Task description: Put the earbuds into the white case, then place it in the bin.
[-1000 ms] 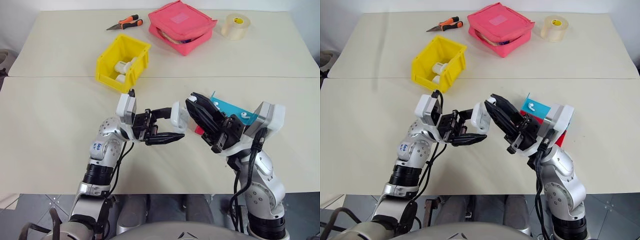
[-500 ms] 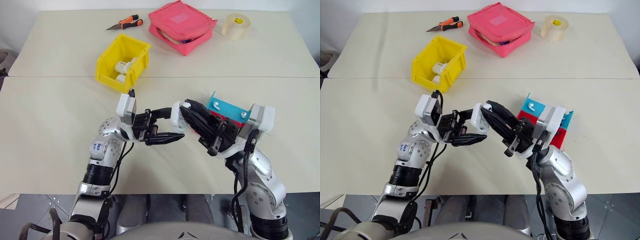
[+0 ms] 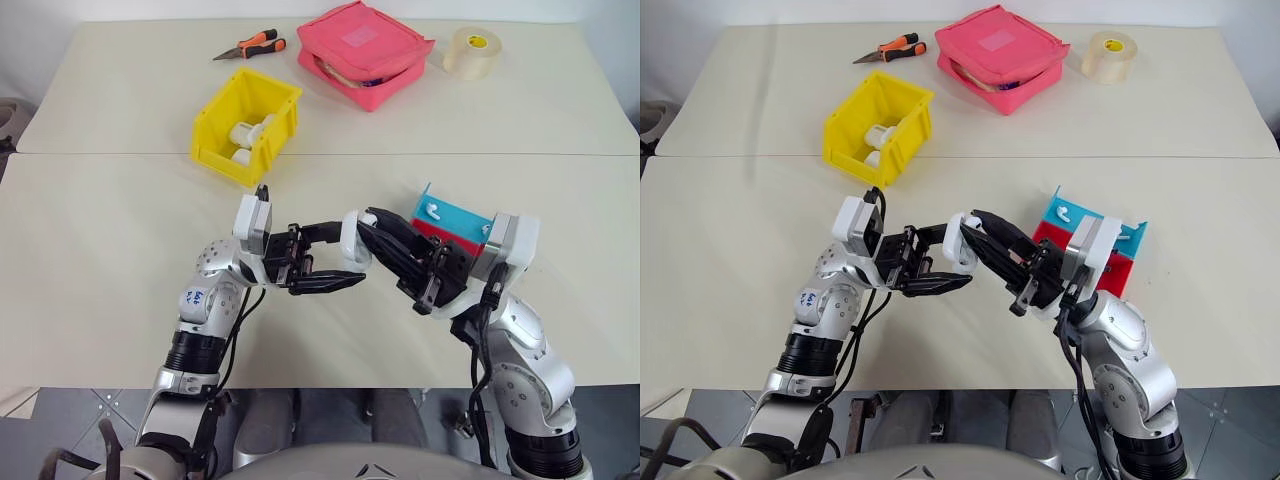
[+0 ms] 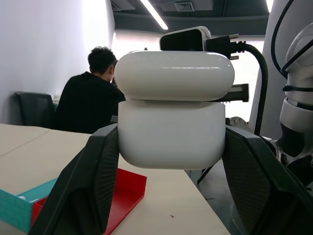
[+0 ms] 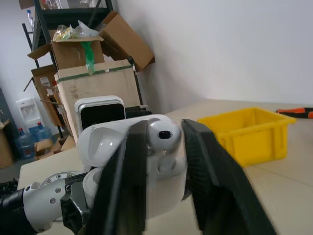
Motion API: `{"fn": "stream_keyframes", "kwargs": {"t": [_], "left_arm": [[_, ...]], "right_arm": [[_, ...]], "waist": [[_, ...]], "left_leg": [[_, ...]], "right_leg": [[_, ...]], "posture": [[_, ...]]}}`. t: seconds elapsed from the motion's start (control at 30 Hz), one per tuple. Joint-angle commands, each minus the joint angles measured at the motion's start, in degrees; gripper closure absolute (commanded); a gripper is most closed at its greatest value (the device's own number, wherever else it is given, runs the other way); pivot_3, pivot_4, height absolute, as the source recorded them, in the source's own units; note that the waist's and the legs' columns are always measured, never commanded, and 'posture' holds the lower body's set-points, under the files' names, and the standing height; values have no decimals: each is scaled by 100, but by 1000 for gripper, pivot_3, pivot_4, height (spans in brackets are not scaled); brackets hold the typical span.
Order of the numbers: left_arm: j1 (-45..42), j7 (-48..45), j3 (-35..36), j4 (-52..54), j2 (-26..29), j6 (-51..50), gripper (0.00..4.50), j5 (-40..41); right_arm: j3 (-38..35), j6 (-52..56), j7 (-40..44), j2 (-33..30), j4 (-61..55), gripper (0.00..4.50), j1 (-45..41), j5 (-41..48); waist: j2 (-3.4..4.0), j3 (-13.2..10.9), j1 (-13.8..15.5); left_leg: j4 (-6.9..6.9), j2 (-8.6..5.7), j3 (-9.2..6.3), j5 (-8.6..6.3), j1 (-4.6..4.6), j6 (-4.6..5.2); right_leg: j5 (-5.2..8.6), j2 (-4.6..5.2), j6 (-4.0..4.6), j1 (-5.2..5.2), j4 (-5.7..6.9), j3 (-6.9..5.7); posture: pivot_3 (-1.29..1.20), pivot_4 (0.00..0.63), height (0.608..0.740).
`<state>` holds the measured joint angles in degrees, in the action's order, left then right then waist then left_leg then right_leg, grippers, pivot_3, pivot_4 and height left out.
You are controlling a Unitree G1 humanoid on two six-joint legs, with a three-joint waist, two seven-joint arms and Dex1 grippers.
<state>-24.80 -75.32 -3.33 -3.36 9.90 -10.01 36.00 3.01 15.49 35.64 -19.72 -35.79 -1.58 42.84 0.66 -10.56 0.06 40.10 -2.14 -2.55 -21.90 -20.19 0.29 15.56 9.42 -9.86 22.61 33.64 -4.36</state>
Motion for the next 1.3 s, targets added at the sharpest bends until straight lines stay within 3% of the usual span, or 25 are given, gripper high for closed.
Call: {"fn": "stream_keyframes", "kwargs": {"t": [0.03,0.23,0.27,0.5,0.73,0.87,1.07,1.3], "left_arm": [[-121,-16,33,84,-155,193,1729,129],[-87,-35,19,-72,-174,304,1729,40],[-71,-44,38,-130,-162,357,1729,16],[10,-133,182,-567,-27,820,1729,-114],[111,-484,214,-785,161,1370,1729,-241],[168,-463,303,-739,190,1521,1729,-226],[157,-199,273,-757,100,1661,1729,-352],[184,143,211,-630,-61,1639,1729,-395]], "right_arm": [[-21,191,102,-137,-59,2026,-82,131],[-296,177,201,-307,-70,133,-31,241],[-411,174,202,-373,-97,59,-3,271],[-1642,165,390,-1114,-248,59,556,503],[-3297,-777,1476,-1815,569,59,1955,-395],[-3991,-1723,2170,-1999,1696,59,2768,-1225],[-4048,-1734,2219,-2211,2264,59,2562,-1309],[-3507,-301,2137,-3311,2472,59,1253,-1186]], "waist": [[0,0,0],[0,0,9],[0,0,15],[-1,-1,83],[-2,-1,151],[-2,-1,151],[0,0,73],[4,1,107]], "left_leg": [[0,0,0,0,0,0],[0,-1,2,0,0,0],[0,-1,2,0,-1,0],[0,-1,11,0,-4,0],[-2,-2,20,-3,-3,6],[-2,-3,22,-4,-3,8],[-3,7,36,-3,10,7],[-1,7,33,0,9,5]], "right_leg": [[0,0,0,0,0,0],[0,0,0,0,-1,0],[0,0,0,0,-1,0],[0,0,0,-1,-5,-2],[0,0,-1,-5,-11,-2],[0,1,-1,-7,-12,-2],[-1,-1,-2,-10,-7,6],[-3,0,-5,-8,-8,8]], "posture": [[0,150,740],[0,150,740],[0,150,740],[0,150,740],[0,150,740],[0,150,740],[0,150,740],[0,150,740]]}}
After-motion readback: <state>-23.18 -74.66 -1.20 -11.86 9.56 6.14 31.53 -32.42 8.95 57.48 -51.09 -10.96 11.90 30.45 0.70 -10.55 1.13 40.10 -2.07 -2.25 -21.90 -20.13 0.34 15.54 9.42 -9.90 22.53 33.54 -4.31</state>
